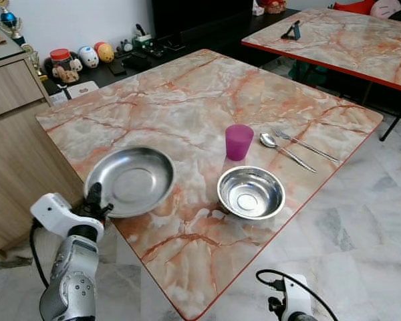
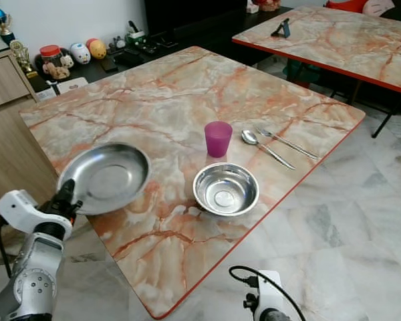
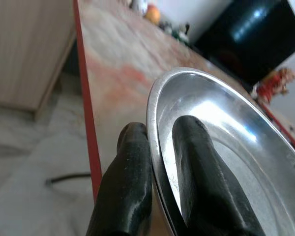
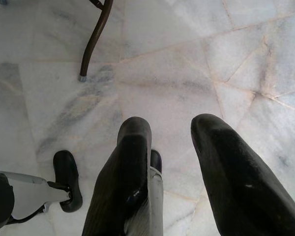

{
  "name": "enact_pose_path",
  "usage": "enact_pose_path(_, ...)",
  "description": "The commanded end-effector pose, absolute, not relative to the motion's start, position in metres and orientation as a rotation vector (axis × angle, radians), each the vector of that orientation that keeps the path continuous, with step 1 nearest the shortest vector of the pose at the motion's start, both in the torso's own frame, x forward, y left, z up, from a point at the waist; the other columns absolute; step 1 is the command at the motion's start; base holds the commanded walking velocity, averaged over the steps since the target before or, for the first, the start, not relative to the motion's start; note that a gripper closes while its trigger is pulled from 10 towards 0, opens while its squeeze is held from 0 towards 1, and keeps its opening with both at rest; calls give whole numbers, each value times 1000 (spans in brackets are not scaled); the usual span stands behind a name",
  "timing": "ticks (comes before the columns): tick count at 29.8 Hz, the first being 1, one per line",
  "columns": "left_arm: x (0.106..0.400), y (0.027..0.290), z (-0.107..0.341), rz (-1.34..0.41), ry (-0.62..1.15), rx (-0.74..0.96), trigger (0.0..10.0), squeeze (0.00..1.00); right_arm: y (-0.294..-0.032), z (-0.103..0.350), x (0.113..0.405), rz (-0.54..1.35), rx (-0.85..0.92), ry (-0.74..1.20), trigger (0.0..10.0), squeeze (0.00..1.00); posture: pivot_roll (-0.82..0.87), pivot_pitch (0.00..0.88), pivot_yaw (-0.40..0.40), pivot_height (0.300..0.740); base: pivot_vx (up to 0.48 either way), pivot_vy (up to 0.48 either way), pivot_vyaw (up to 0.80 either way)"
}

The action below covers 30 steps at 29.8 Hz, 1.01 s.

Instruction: Setting the table

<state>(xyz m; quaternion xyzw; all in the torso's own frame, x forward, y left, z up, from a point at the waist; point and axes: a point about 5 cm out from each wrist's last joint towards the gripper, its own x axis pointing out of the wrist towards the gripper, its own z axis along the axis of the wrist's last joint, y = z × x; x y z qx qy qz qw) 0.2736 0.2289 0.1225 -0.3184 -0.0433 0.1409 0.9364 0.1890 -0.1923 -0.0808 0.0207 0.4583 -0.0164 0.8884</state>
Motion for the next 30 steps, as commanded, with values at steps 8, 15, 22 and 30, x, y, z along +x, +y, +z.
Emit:
enact_pose_path(8, 270, 232, 139, 304, -179, -558, 10000, 0, -193, -81, 188, -46, 39, 953, 10000, 0, -27, 0, 8, 707, 0, 0, 0)
enact_pose_path(15, 275, 231, 147, 245, -203, -496, 10000, 0, -193, -81, 189, -50, 39, 951, 10000, 0, -25, 0, 8, 707, 0, 0, 0)
enact_pose_path(22, 275, 233, 154, 216, -216, -439, 10000, 0, -193, -80, 190, -51, 38, 946, 10000, 0, -18, 0, 2, 707, 0, 0, 0)
enact_pose_path(30, 273, 231, 155, 177, -214, -418, 10000, 0, -194, -80, 191, -53, 36, 944, 10000, 0, -20, 0, 2, 707, 0, 0, 0)
